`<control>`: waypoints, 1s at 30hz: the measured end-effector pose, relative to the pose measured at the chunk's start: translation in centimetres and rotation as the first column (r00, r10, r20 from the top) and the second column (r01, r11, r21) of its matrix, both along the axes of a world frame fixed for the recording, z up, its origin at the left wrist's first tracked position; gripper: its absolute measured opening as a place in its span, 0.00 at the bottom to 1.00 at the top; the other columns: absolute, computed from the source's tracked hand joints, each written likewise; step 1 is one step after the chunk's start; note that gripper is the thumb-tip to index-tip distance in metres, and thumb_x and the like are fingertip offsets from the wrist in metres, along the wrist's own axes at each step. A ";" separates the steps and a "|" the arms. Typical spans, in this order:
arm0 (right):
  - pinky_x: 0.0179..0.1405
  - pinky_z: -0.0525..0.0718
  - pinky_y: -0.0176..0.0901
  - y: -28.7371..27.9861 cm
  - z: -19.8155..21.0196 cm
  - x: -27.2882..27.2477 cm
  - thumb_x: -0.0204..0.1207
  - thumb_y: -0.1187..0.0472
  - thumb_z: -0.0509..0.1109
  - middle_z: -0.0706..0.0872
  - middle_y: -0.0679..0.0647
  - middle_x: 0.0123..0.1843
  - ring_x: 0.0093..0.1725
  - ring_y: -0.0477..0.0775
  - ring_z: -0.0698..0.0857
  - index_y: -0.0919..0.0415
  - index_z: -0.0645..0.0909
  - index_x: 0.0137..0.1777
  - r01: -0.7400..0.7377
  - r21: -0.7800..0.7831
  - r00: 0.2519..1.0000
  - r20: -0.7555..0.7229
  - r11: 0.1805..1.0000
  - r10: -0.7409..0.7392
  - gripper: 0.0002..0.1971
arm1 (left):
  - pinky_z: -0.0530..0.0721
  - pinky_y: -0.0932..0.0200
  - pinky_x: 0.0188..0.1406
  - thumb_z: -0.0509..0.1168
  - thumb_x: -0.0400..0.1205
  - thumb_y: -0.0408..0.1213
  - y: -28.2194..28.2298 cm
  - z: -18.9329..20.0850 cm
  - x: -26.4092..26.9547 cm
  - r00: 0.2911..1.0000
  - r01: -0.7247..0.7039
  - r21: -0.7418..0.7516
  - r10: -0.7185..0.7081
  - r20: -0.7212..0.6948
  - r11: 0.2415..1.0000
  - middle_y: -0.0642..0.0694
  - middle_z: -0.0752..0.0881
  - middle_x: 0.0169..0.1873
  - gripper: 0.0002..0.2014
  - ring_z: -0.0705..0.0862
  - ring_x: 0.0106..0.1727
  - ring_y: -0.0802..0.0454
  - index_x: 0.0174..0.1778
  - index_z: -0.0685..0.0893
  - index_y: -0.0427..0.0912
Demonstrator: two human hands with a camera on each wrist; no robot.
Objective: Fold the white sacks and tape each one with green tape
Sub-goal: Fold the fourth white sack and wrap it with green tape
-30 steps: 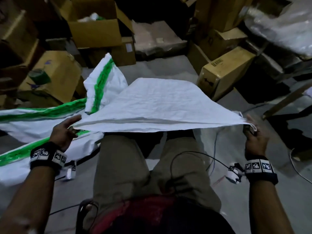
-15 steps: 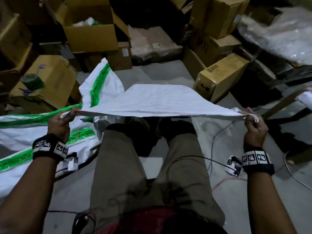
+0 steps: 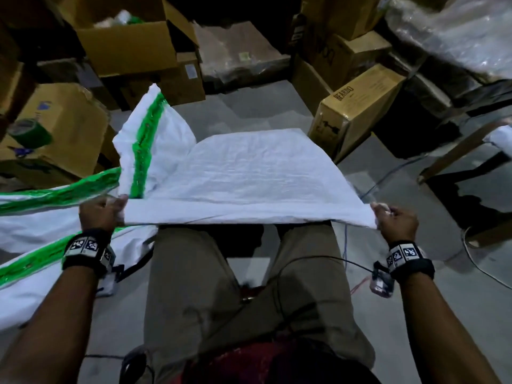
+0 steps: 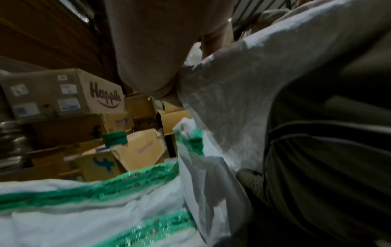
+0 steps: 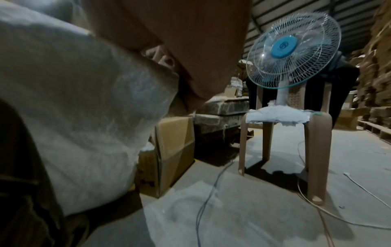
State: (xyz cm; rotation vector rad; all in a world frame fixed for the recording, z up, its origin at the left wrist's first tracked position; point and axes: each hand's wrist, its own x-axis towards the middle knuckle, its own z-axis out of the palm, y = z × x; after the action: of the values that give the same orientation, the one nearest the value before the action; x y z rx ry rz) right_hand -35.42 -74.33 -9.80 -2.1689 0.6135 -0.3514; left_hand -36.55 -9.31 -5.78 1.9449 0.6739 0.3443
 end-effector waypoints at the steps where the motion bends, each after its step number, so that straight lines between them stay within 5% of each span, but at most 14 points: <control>1: 0.40 0.76 0.38 0.2 -0.8 -0.1 0.78 0.53 0.77 0.90 0.64 0.37 0.42 0.55 0.87 0.68 0.91 0.45 -0.010 -0.029 0.999 -0.054 1.000 0.009 0.15 | 0.75 0.64 0.20 0.74 0.80 0.36 0.4 -1.3 -0.3 0.998 -0.013 0.008 0.014 -0.068 1.000 0.54 0.74 0.10 0.20 0.71 0.13 0.63 0.28 0.77 0.28; 3: 0.43 0.73 0.42 0.7 -2.0 -0.1 0.80 0.53 0.72 0.90 0.69 0.43 0.47 0.62 0.89 0.68 0.90 0.45 -0.050 -0.063 0.979 -0.201 0.997 0.036 0.16 | 0.80 0.60 0.24 0.76 0.75 0.44 1.0 -3.5 -0.7 0.974 -0.022 0.021 0.027 -0.225 1.000 0.49 0.78 0.14 0.21 0.80 0.19 0.57 0.30 0.81 0.28; 5: 0.44 0.73 0.44 1.3 -2.6 -0.2 0.81 0.53 0.68 0.89 0.71 0.50 0.53 0.70 0.87 0.69 0.88 0.49 -0.093 -0.088 0.949 -0.309 0.992 0.061 0.18 | 0.85 0.47 0.36 0.74 0.73 0.48 0.7 -4.8 -0.7 0.939 0.035 0.087 -0.003 -0.344 0.996 0.35 0.84 0.26 0.21 0.89 0.35 0.40 0.32 0.84 0.30; 7: 0.47 0.72 0.46 2.0 -2.5 -0.6 0.85 0.57 0.65 0.87 0.72 0.56 0.56 0.71 0.85 0.69 0.81 0.60 -0.081 -0.034 0.956 -0.286 0.996 0.068 0.15 | 0.81 0.42 0.46 0.72 0.78 0.43 -0.6 -4.7 -0.7 0.921 0.071 0.128 -0.016 -0.390 0.989 0.34 0.82 0.34 0.16 0.85 0.43 0.33 0.37 0.79 0.33; 10: 0.55 0.74 0.51 2.5 -1.9 -2.8 0.89 0.55 0.58 0.81 0.67 0.63 0.58 0.68 0.82 0.62 0.65 0.72 -0.113 0.085 0.982 -0.144 0.990 0.125 0.17 | 0.75 0.40 0.47 0.67 0.84 0.31 -1.9 -5.0 -1.2 0.944 0.078 0.190 -0.011 -0.330 0.979 0.34 0.76 0.43 0.14 0.80 0.46 0.34 0.52 0.65 0.39; 14: 0.58 0.76 0.50 1.6 -2.4 -6.1 0.83 0.38 0.61 0.78 0.49 0.64 0.61 0.58 0.77 0.36 0.72 0.60 -0.445 -0.018 0.895 -0.060 0.896 0.443 0.10 | 0.72 0.40 0.41 0.66 0.82 0.26 -1.6 -5.8 -2.1 0.955 0.081 0.274 0.004 -0.296 0.958 0.33 0.75 0.41 0.13 0.77 0.42 0.34 0.49 0.67 0.38; 17: 0.54 0.74 0.47 1.1 -2.9 -6.7 0.75 0.51 0.79 0.77 0.50 0.66 0.62 0.55 0.72 0.38 0.73 0.63 -0.542 -0.118 0.840 -0.114 0.832 0.531 0.21 | 0.76 0.44 0.51 0.67 0.84 0.31 -1.9 -5.3 -2.2 0.944 -0.033 0.218 0.102 -0.312 0.975 0.35 0.78 0.43 0.09 0.77 0.46 0.40 0.49 0.71 0.40; 19: 0.49 0.79 0.51 0.9 -3.2 -6.4 0.75 0.62 0.73 0.78 0.59 0.60 0.57 0.65 0.78 0.35 0.76 0.62 -0.486 -0.260 0.873 -0.095 0.835 0.478 0.22 | 0.80 0.43 0.55 0.69 0.83 0.34 -1.5 -4.7 -2.0 0.934 -0.050 0.160 0.102 -0.342 0.986 0.36 0.79 0.45 0.10 0.81 0.49 0.38 0.50 0.71 0.43; 22: 0.57 0.83 0.63 0.5 -3.0 -5.2 0.71 0.66 0.67 0.77 0.72 0.62 0.60 0.74 0.80 0.51 0.89 0.57 -0.294 -0.410 0.938 0.052 0.863 0.344 0.17 | 0.80 0.41 0.57 0.69 0.81 0.33 -0.9 -3.0 -1.0 0.901 0.059 0.251 0.056 -0.430 0.966 0.30 0.82 0.53 0.10 0.82 0.58 0.30 0.53 0.75 0.40; 24: 0.61 0.75 0.66 0.1 -2.5 -4.9 0.71 0.64 0.68 0.77 0.69 0.64 0.61 0.73 0.76 0.53 0.91 0.54 -0.240 -0.554 0.948 0.043 0.797 0.316 0.15 | 0.77 0.39 0.61 0.72 0.76 0.31 -1.2 -1.5 -0.5 0.870 0.160 0.432 0.080 -0.487 0.888 0.25 0.78 0.61 0.13 0.76 0.65 0.28 0.55 0.79 0.39; 26: 0.61 0.71 0.64 -0.5 -2.3 -5.0 0.70 0.62 0.67 0.77 0.65 0.67 0.63 0.74 0.74 0.50 0.91 0.53 -0.216 -0.630 0.959 0.004 0.746 0.282 0.15 | 0.77 0.35 0.59 0.73 0.71 0.31 -2.2 -0.2 -0.2 0.916 0.253 0.663 0.046 -0.398 0.704 0.26 0.78 0.57 0.14 0.74 0.64 0.28 0.51 0.83 0.40; 28: 0.58 0.70 0.61 -1.1 -2.3 -5.3 0.70 0.61 0.66 0.76 0.61 0.70 0.64 0.74 0.74 0.47 0.91 0.53 -0.196 -0.668 0.972 -0.035 0.718 0.232 0.17 | 0.79 0.37 0.49 0.69 0.70 0.32 -4.3 1.0 -0.6 0.954 0.266 0.830 -0.254 -0.155 0.490 0.28 0.83 0.47 0.10 0.80 0.53 0.28 0.46 0.86 0.37; 30: 0.57 0.69 0.61 -1.1 -2.2 -5.7 0.69 0.60 0.65 0.76 0.60 0.72 0.64 0.74 0.74 0.45 0.91 0.55 -0.210 -0.694 0.972 -0.070 0.689 0.225 0.19 | 0.78 0.41 0.47 0.70 0.73 0.34 -8.0 1.7 -1.3 0.787 0.306 0.906 -0.614 -0.068 0.292 0.35 0.87 0.43 0.08 0.83 0.47 0.32 0.45 0.89 0.37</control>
State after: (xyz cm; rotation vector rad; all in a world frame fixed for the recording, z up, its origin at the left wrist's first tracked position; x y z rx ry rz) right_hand -41.17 -75.42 -11.98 -2.9319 0.1954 -0.5400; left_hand -37.87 -17.29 -4.07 2.8940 -0.4915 0.6963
